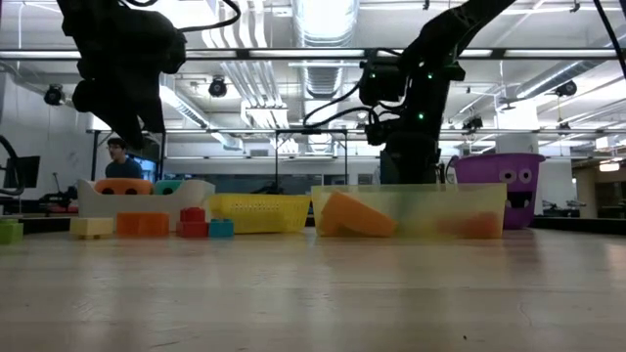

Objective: Pick & Place Toys
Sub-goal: Put the dark blue game piece into the yellow bin, then put the yellow game piece into the yellow bin

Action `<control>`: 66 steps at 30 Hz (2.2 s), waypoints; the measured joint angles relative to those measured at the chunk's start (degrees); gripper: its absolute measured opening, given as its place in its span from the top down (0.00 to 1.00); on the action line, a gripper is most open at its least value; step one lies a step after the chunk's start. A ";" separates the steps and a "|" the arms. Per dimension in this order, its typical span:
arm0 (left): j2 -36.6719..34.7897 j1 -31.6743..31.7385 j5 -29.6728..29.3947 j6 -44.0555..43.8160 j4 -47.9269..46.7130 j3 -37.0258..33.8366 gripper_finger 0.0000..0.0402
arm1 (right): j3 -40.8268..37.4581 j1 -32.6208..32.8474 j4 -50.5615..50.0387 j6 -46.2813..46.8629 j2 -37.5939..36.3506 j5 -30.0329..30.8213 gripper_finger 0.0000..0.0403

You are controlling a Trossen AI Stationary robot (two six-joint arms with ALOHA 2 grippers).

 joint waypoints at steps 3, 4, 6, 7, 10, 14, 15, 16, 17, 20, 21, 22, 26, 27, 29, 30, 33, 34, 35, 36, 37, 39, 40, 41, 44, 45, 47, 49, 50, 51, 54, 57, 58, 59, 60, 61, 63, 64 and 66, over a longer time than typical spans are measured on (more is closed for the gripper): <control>0.00 0.00 0.02 0.00 -0.10 0.00 0.24 | -0.45 -0.31 -0.01 -0.84 0.02 0.00 0.68; 0.00 0.00 0.02 0.00 -0.15 0.00 0.24 | -0.47 -0.45 0.05 -1.34 0.02 0.00 0.68; 0.00 0.00 0.02 0.00 -0.27 0.00 0.24 | -0.67 -0.84 0.18 -2.01 0.00 0.00 0.68; 0.00 0.00 0.02 0.00 -0.48 0.00 0.24 | -0.81 -1.18 0.20 -2.15 0.00 -0.02 0.68; 0.02 0.00 0.02 -0.02 -1.19 0.00 0.24 | -1.22 -2.52 0.18 -2.18 0.01 0.00 0.68; 0.02 0.02 0.04 -0.46 -1.79 0.00 0.24 | -1.67 -3.73 0.16 -2.39 0.02 -0.60 0.68; 0.02 0.02 0.03 -0.46 -1.79 0.00 0.24 | -1.76 -3.88 0.28 -2.46 0.02 -1.24 0.68; 0.04 0.05 0.04 -0.46 -1.79 0.00 0.24 | -1.87 -3.96 0.21 -2.53 0.02 -1.80 0.68; 0.04 0.07 0.03 -0.46 -1.79 0.00 0.24 | -1.98 -4.03 0.04 -2.69 0.02 -2.03 0.69; 0.04 0.07 0.04 -0.46 -1.79 0.00 0.24 | -2.09 -4.02 0.10 -3.78 0.02 -2.12 0.68; 0.04 0.07 0.03 -0.46 -1.79 0.00 0.24 | -2.09 -4.02 0.12 -3.90 0.02 -2.12 0.66; 0.04 0.07 0.04 -0.46 -1.79 0.00 0.24 | -2.09 -4.02 0.18 -4.05 0.02 -2.12 0.63; 0.04 0.11 -0.27 -0.44 -1.75 0.00 0.24 | -2.05 -4.02 0.29 -4.50 0.02 -2.12 0.51; 0.04 0.11 -0.85 -0.21 -1.65 0.00 0.24 | -1.92 -4.01 0.29 -4.47 0.05 -2.12 0.49; 0.04 0.11 -1.30 -0.17 -1.20 0.01 0.24 | -1.58 -3.98 0.42 -4.45 0.07 -2.12 0.45; 0.04 0.11 -1.31 -0.17 -1.20 0.02 0.24 | -1.37 -3.97 0.44 -4.40 0.07 -2.12 0.43; 0.04 0.11 -1.31 -0.17 -1.22 0.02 0.24 | -0.91 -3.98 0.42 -2.76 0.07 -2.11 0.39; 0.04 0.11 -1.30 -0.17 -1.20 0.02 0.24 | -0.72 -3.98 0.42 -2.30 0.07 -2.10 0.38; 0.04 0.11 -1.31 -0.10 -1.21 0.02 0.24 | -0.47 -3.98 0.42 -1.89 0.07 -2.10 0.38; 0.04 0.11 -1.33 0.00 -1.20 0.02 0.24 | -0.26 -3.96 0.42 -1.50 0.07 -2.10 0.37; 0.04 0.11 -1.38 0.00 -1.20 0.02 0.24 | -0.11 -3.96 0.42 -1.42 0.07 -2.10 0.37; 0.04 0.11 -1.49 0.00 -1.20 0.02 0.24 | 0.17 -3.96 0.17 -1.43 0.07 -2.10 0.37; 0.04 0.11 -1.49 0.00 -1.20 0.02 0.24 | 0.34 -3.96 0.05 -1.41 0.07 -2.10 0.37; 0.04 0.11 -1.49 0.00 -1.20 0.02 0.24 | 0.54 -3.96 0.05 -1.41 0.07 -2.10 0.37; 0.04 0.11 -1.49 0.00 -1.20 0.02 0.24 | 1.11 -3.96 0.04 -1.37 0.07 -2.08 0.36; 0.04 0.11 -1.49 0.00 -1.20 0.02 0.24 | 1.32 -3.96 -0.07 -1.28 0.07 -2.08 0.36; 0.04 0.11 -1.49 0.00 -1.20 0.02 0.24 | 1.73 -3.96 -0.02 -1.26 0.07 -2.08 0.36; 0.04 0.11 -1.49 0.00 -1.20 0.02 0.24 | 1.99 -3.96 -0.04 -1.26 0.07 -2.06 0.36; 0.04 0.11 -1.49 0.00 -1.20 0.02 0.24 | 2.12 -3.96 -0.09 -1.26 0.07 -2.05 0.36; 0.04 0.11 -1.49 0.00 -1.20 0.02 0.24 | 2.33 -3.96 -0.14 -1.26 0.07 -2.05 0.36; 0.04 0.11 -1.49 0.00 -1.20 0.02 0.24 | 3.16 -3.85 -0.13 -1.26 0.07 -2.05 0.36; 0.04 0.11 -1.49 0.00 -1.20 0.02 0.24 | 4.28 -3.70 -0.34 -1.27 0.07 -2.05 0.36; 0.04 0.11 -1.48 0.00 -1.20 0.02 0.24 | 4.70 -3.70 -0.28 -1.26 0.07 -2.05 0.36; 0.04 0.11 -1.47 0.00 -1.20 0.02 0.24 | 5.15 -3.67 -0.25 -1.26 0.07 -2.10 0.36; 0.04 0.11 -1.49 0.00 -1.20 0.02 0.24 | 5.63 -3.61 -0.38 -1.26 0.07 -2.28 0.36; 0.04 0.11 -1.49 0.00 -1.20 0.02 0.24 | 6.19 -3.60 -0.45 -1.26 0.07 -2.37 0.36; 0.04 0.11 -1.49 0.00 -1.20 0.02 0.24 | 7.71 -3.32 -1.56 -0.73 0.07 -2.41 0.36; 0.04 0.11 -1.49 0.00 -1.20 0.02 0.24 | 8.62 -3.16 -2.67 -0.25 0.07 -2.50 0.36; 0.04 0.11 -1.47 0.00 -1.20 0.02 0.24 | 10.32 -2.85 -4.66 0.57 0.07 -2.51 0.36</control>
